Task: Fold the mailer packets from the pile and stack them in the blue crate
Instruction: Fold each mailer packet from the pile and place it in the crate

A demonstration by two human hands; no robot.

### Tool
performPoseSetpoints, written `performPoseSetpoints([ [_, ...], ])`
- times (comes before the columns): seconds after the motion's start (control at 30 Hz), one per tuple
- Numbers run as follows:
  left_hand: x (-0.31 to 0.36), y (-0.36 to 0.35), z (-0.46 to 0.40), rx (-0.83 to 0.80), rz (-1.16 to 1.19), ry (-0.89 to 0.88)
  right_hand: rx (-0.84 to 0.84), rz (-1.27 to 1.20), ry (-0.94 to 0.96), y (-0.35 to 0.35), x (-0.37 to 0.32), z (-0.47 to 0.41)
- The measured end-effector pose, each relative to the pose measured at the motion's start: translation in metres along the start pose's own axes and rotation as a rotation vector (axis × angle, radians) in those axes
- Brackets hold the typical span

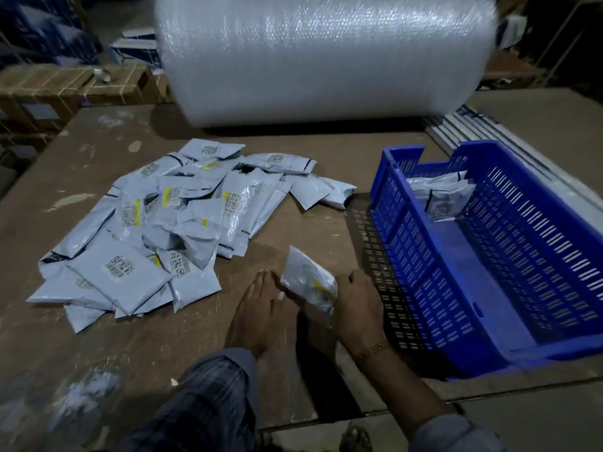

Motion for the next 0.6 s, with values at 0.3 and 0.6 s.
performPoseSetpoints([
  [0.3,0.031,-0.026,-0.067,-0.228,-0.058,0.090,0.274,-0.257,-0.033,0.164,0.029,-0.042],
  [0.6,0.070,-0.055,-0.112,-0.270,-0.072,0.090,0.361,-0.417,0.023,0.249,0.114,-0.095],
])
Point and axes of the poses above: each hand's wrist, its own z-axis away from the middle knuckle, its own y-axis out of the back of the hand, x = y × z, the point moved 6 cm from there along -z, towards the middle knuckle, and after that the axes turned 10 degrees about -y, right-handed, at the moved point
